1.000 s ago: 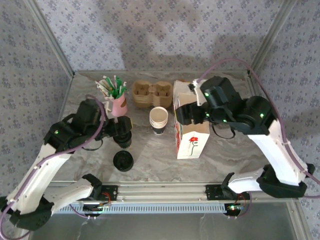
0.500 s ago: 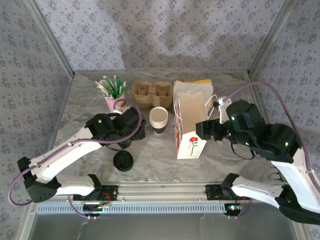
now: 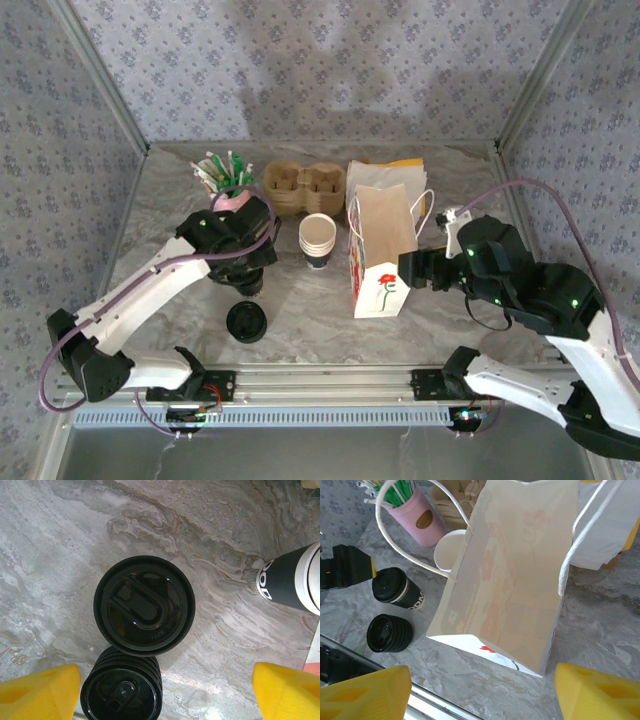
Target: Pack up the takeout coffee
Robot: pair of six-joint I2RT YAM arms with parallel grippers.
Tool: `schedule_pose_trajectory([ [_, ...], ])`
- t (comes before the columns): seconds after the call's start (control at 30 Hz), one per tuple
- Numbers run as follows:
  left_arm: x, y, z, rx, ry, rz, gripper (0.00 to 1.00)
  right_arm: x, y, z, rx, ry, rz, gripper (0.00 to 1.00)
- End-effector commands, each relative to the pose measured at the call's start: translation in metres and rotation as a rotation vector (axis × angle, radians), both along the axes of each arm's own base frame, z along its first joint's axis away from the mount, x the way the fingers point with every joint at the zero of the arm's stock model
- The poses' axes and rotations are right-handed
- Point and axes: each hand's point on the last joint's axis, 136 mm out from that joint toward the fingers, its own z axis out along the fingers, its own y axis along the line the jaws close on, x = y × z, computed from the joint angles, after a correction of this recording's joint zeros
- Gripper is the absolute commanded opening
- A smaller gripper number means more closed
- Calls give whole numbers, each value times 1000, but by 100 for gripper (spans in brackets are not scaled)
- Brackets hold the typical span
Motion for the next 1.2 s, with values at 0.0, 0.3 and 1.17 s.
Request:
schedule_pose_trajectory([
  [0.0,3,-7,-2,-12,19,-68,88,10,0,2,-22,-22,-30,77],
  [0.3,16,-21,29,-12,-58,-247,89,31,20,18,-87,-2,-13,76],
  [1.17,-7,-31,79,-136,-166,-471,89,55,68,15,-79,143,69,72],
])
